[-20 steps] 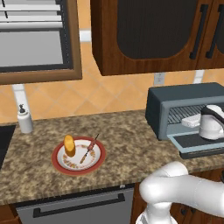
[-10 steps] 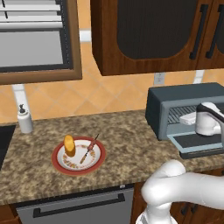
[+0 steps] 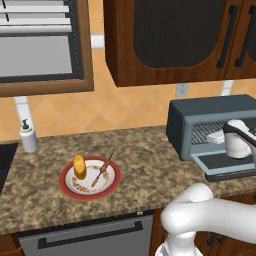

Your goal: Pick up the kebab skewer and baguette bread, and place them inside the toaster oven. Close the toaster oven door and start by setting the timer.

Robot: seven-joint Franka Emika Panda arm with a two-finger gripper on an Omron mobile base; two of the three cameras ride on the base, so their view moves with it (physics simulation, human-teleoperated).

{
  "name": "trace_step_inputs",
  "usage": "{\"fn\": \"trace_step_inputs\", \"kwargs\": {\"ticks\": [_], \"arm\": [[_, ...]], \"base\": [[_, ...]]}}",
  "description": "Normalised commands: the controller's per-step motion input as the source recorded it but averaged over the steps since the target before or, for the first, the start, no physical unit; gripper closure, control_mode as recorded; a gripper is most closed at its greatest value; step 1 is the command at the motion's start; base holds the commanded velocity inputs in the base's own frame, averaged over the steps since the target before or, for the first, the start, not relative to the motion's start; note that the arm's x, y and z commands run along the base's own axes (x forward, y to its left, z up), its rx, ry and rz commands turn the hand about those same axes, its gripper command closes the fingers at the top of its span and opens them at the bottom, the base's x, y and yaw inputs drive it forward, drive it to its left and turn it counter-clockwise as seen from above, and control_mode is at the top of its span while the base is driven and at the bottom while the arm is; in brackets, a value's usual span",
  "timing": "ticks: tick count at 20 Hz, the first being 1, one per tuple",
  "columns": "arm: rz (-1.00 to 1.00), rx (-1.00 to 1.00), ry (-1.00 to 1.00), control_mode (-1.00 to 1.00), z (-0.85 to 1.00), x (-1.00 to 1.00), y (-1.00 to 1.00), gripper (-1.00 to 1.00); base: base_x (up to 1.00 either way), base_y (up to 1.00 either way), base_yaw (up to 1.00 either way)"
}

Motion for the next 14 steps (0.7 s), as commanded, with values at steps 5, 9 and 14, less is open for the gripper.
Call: {"fn": "trace_step_inputs", "kwargs": {"ticks": [5, 9, 14], "arm": [[0.0, -0.05, 0.16, -1.0, -1.0, -0.94, -0.07, -1.0], [0.0, -0.07, 0.19, -1.0, -0.95, -1.0, -0.12, -1.0], [0.0, -0.1, 0.24, -1.0, -0.67, -1.0, -0.19, -1.0]], "base": [[0.0, 0.0, 0.0], [0.0, 0.0, 0.0], [0.0, 0.0, 0.0]]}}
